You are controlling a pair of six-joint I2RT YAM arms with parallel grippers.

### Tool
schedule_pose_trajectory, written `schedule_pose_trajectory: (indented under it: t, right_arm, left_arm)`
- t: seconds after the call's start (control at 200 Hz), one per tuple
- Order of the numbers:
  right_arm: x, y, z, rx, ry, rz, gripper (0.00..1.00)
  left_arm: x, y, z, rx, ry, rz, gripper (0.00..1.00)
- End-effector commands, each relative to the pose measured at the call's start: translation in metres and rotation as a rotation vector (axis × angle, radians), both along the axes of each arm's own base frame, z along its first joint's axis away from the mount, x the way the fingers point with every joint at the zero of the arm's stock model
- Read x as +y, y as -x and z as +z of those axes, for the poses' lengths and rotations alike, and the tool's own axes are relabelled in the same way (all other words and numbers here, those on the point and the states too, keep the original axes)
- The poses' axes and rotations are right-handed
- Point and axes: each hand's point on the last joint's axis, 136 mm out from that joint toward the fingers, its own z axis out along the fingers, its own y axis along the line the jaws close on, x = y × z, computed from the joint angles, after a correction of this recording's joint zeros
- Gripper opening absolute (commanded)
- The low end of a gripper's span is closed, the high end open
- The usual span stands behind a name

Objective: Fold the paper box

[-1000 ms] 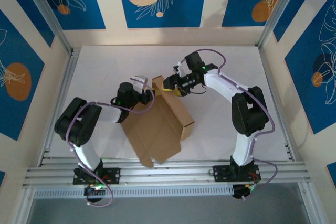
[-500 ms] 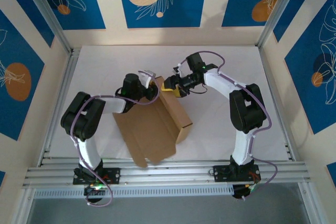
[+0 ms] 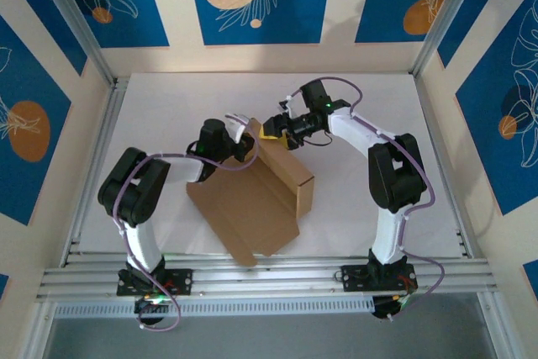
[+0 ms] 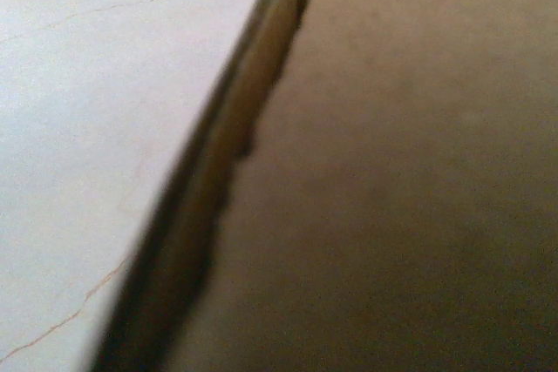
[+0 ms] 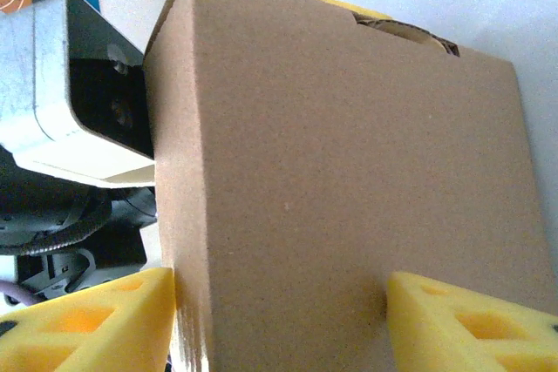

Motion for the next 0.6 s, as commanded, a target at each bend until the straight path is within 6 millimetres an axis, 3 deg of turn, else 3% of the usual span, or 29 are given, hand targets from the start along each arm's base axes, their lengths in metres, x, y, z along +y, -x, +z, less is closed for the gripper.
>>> schedule_pose_trajectory:
  t: [0.0,0.13,0.27,0.37,0.43,0.595]
  right_arm:
    - [0.028,0.032,0.016,0.085,-0.116,0.105,0.63]
    - [0.033,0.039,0.042,0.035,-0.172,0.118,0.7]
    - [0.007,0.017,0.06,-0.08,-0.143,-0.012,0.81]
    - [-0.023,-0.013,0.048,-0.108,-0.064,-0.176,0.84]
    - [-0.036,-0.026,0.032,-0.075,-0.011,-0.252,0.84]
    - [-0.033,-0.04,-0.023,0.085,0.104,-0.276,0.66]
  left_arm:
    - [-0.005,0.01,-0.033,0.073,-0.098,0.052,0.0]
    - [-0.004,0.017,-0.038,0.036,-0.128,0.058,0.0]
    - [-0.005,0.029,-0.042,0.003,-0.131,-0.003,0.0]
    - [-0.006,0.036,-0.038,-0.031,-0.124,-0.035,0.0]
    - [-0.007,0.038,-0.036,-0.043,-0.119,-0.048,0.0]
    - [-0.01,0.041,-0.033,-0.064,-0.103,-0.07,0.0]
